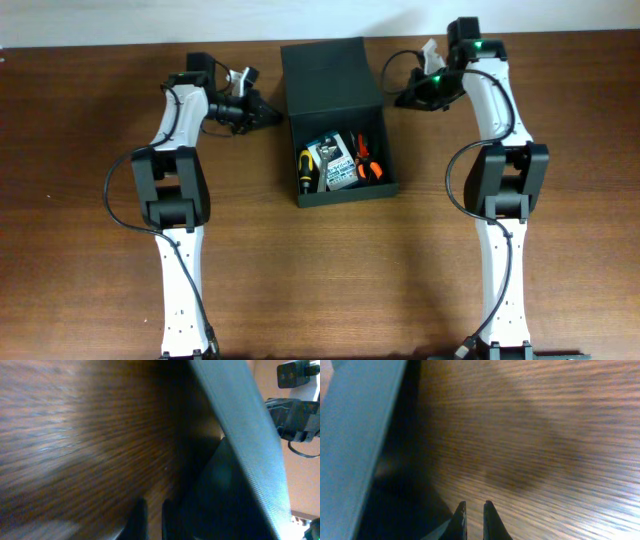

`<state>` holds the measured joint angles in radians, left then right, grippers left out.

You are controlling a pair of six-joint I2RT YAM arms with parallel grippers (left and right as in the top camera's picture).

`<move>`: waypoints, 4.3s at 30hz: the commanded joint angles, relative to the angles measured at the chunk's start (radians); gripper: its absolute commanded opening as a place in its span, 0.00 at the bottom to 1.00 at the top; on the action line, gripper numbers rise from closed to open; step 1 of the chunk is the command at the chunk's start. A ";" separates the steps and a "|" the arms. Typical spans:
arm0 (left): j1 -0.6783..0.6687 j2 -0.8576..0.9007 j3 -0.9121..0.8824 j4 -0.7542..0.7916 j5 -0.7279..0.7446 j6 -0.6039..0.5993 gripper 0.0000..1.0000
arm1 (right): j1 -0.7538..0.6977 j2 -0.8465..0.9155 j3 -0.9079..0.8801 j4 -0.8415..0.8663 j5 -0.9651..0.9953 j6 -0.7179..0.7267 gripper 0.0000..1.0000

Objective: Pack container
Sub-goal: 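Grip the upright lid with both grippers and tilt it forward, then fold the lid down over the box with both grippers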

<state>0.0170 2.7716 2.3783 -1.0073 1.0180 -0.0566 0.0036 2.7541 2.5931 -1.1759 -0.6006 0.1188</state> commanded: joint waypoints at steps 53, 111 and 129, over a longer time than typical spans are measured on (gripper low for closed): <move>-0.127 0.020 0.027 1.645 0.368 -1.371 0.02 | 0.009 -0.185 0.072 0.180 -0.453 -0.090 0.04; -0.139 -0.271 0.269 -0.627 -0.260 0.124 0.02 | 0.140 -0.360 0.072 -0.500 0.007 -0.410 0.04; -0.166 -0.275 0.271 -0.336 -0.766 0.418 0.06 | 0.272 -0.394 0.072 -0.523 0.131 -0.212 0.04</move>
<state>-0.1310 2.5355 2.6450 -1.3960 0.4694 0.2718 0.2066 2.4111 2.6472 -1.6928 -0.4995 -0.1513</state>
